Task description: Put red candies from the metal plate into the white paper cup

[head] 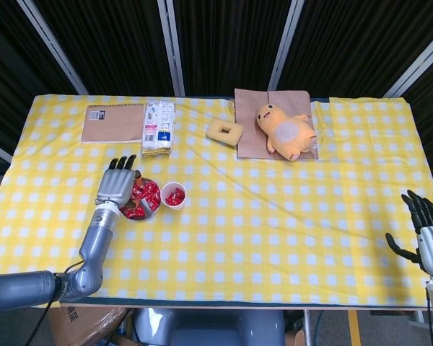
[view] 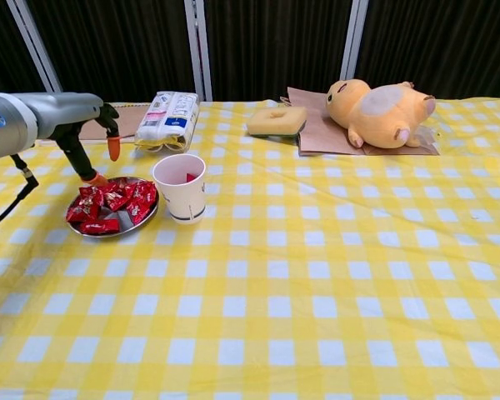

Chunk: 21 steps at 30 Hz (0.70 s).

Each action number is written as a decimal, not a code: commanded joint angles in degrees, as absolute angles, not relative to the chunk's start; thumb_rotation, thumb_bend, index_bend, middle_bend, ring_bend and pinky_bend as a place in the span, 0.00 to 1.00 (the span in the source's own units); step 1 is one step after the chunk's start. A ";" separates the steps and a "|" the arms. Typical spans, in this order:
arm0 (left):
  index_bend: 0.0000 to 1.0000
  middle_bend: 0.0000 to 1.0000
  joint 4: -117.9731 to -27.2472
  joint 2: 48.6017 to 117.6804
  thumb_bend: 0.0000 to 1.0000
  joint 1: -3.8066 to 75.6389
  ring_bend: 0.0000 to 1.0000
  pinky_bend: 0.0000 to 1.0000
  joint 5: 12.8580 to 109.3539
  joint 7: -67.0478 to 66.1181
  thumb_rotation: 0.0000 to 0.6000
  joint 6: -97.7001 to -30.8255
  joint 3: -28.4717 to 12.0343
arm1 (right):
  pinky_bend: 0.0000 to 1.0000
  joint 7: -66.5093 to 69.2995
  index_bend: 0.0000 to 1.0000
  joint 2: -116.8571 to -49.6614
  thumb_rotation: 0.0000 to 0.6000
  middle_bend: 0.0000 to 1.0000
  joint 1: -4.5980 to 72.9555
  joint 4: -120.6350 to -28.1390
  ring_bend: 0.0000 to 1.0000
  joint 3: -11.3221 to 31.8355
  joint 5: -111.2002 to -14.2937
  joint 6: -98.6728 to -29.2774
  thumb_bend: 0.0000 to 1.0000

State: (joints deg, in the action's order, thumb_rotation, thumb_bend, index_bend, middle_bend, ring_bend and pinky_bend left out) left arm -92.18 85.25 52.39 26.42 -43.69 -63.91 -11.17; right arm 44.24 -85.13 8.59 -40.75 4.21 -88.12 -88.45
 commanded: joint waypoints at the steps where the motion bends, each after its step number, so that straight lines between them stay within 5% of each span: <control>1: 0.44 0.00 -90.01 86.46 0.24 52.30 0.00 0.02 27.43 -43.22 1.00 -62.18 -10.04 | 0.00 44.29 0.00 -85.13 1.00 0.01 8.63 -40.69 0.00 4.23 -88.07 -88.35 0.41; 21: 0.43 0.00 -79.45 94.80 0.23 53.48 0.00 0.02 33.59 -42.54 1.00 -57.33 -7.54 | 0.00 45.10 0.00 -85.08 1.00 0.01 8.73 -40.48 0.00 4.52 -87.70 -88.05 0.41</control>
